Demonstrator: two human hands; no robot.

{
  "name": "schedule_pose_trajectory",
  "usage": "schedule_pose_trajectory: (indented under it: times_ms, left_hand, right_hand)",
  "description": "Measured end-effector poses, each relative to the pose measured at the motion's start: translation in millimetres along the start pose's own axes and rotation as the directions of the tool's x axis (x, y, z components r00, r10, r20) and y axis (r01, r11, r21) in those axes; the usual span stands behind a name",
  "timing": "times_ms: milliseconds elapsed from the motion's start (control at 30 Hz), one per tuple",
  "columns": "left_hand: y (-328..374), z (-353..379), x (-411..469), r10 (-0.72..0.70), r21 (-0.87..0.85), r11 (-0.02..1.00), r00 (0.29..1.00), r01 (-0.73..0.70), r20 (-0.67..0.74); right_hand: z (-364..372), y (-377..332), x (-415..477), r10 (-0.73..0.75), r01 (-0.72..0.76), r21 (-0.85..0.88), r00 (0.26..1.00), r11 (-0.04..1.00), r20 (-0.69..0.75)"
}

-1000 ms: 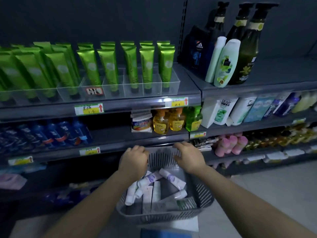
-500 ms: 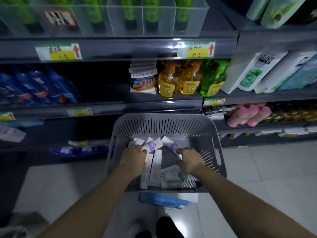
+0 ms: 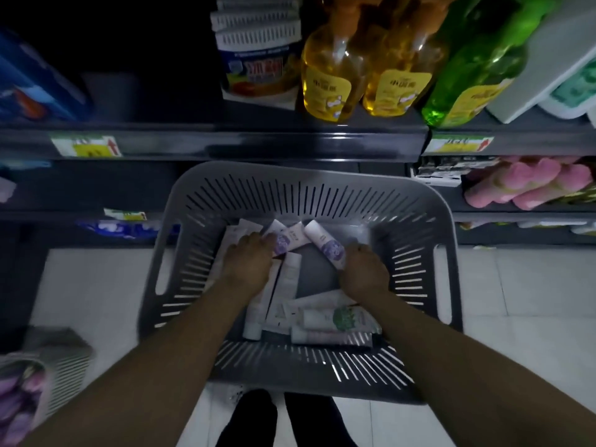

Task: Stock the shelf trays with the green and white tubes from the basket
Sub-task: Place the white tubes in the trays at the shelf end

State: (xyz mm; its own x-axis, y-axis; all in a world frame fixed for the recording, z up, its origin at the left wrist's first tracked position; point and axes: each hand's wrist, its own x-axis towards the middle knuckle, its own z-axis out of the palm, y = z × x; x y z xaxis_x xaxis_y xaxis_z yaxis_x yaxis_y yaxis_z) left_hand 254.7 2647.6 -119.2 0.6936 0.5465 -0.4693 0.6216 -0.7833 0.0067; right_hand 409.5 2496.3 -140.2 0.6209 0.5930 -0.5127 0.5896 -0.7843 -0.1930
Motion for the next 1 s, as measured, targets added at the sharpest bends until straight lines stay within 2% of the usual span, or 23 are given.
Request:
schedule_pose_trajectory:
  times_ms: [100, 167, 267, 367, 500, 567, 667, 800, 833, 933, 1000]
  left_hand:
    - [6.8, -4.0, 0.6, -0.08, -0.074, 0.994, 0.994, 0.085, 0.078]
    - [10.0, -9.3, 2.1, -0.165, -0.287, 0.933, 0.967, 0.217, 0.194]
    - [5.1, -22.9, 1.2, -0.206, -0.552, 0.737, 0.907, 0.39, 0.366]
    - [-5.8, -41.0, -15.4, -0.169, -0.719, 0.528, 0.886, 0.451, 0.432]
    - [-15.8, -63.5, -44.1, -0.078, -0.859, 0.348, 0.925, 0.375, 0.372]
    - [-20.2, -76.7, -59.1, -0.059, -0.921, 0.228, 0.949, 0.315, 0.309]
    - [-30.2, -98.2, -83.2, -0.074, -0.967, 0.129, 0.975, 0.218, 0.21]
    - [-59.8, -121.6, -122.0, -0.103, -0.98, -0.12, 0.98, 0.158, 0.171]
    - [-69.8, -126.7, -132.5, -0.087, -0.981, -0.144, 0.986, 0.128, 0.142]
    - [-106.0, -139.6, -166.1, -0.095, -0.992, -0.123, 0.995, 0.008, 0.02]
    - [-134.5, -147.7, -187.8, -0.102, -0.988, -0.144, 0.994, -0.055, -0.041]
  right_hand:
    - [1.4, -1.1, 3.2, -0.006, 0.005, -0.055, 1.0, 0.998, -0.023]
    - [0.3, -3.0, 2.5, 0.001, -0.001, -0.007, 1.0, 1.0, 0.024]
    - [-3.5, -7.5, -1.4, 0.032, -0.039, 0.153, 0.998, 0.987, 0.047]
    - [-15.5, -17.4, -14.1, 0.036, -0.02, 0.28, 0.998, 0.96, -0.05]
    - [-38.1, -42.8, -36.6, 0.008, 0.106, 0.375, 0.957, 0.921, -0.29]
    - [-50.1, -59.5, -47.7, 0.029, 0.113, 0.44, 0.953, 0.891, -0.303]
    - [-65.4, -84.3, -63.9, 0.059, 0.134, 0.519, 0.939, 0.844, -0.338]
    - [-91.0, -124.7, -94.8, 0.088, 0.246, 0.599, 0.877, 0.762, -0.472]
    - [-99.0, -136.9, -104.3, 0.097, 0.269, 0.615, 0.864, 0.741, -0.494]
    - [-121.4, -179.3, -133.4, 0.088, 0.353, 0.631, 0.825, 0.691, -0.558]
    - [-133.2, -212.3, -151.6, 0.056, 0.428, 0.62, 0.793, 0.658, -0.607]
